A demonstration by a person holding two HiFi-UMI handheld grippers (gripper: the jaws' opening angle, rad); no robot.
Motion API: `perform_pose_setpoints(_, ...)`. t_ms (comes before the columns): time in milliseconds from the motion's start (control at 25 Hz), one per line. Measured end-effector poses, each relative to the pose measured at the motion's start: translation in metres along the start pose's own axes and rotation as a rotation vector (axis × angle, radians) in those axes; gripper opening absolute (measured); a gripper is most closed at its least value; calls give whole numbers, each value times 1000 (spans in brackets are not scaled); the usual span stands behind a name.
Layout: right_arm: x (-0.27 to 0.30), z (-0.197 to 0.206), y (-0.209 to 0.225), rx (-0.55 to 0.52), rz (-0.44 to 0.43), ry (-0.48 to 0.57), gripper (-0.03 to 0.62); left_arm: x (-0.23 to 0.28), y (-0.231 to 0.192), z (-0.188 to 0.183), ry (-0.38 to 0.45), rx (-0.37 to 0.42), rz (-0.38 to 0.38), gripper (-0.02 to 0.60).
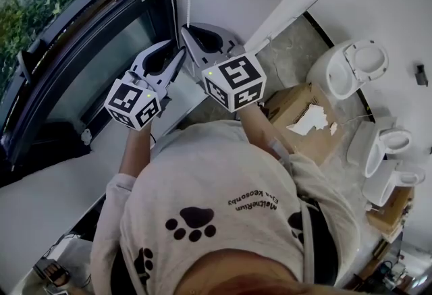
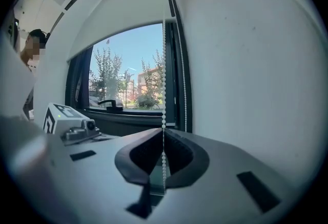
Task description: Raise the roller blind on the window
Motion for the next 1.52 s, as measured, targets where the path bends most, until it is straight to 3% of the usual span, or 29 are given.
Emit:
perform_pose_setpoints(480,8,35,-4,-16,-1,-57,11,0,3,-40,45,69,12,104)
perform_pose_setpoints(1000,14,98,-18,-33,-46,-165,11,14,5,-60,46,133,19,89)
perform_pose_setpoints(1320,15,108,-19,-48,-46,-190,11,21,5,-68,28,165,13,54)
perform_pose_setpoints(1520,16,115,-19,-47,-47,-203,11,23,4,-64,13,141,25,18)
Point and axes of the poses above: the fingertips, and each gripper's own axes: x forward along the fingers, y to its right, z out of its underside, the point moved 9 cm from there along -x, backward along the fingers, and after that the axes turned 6 degrees about z, right-handed, at the moved point
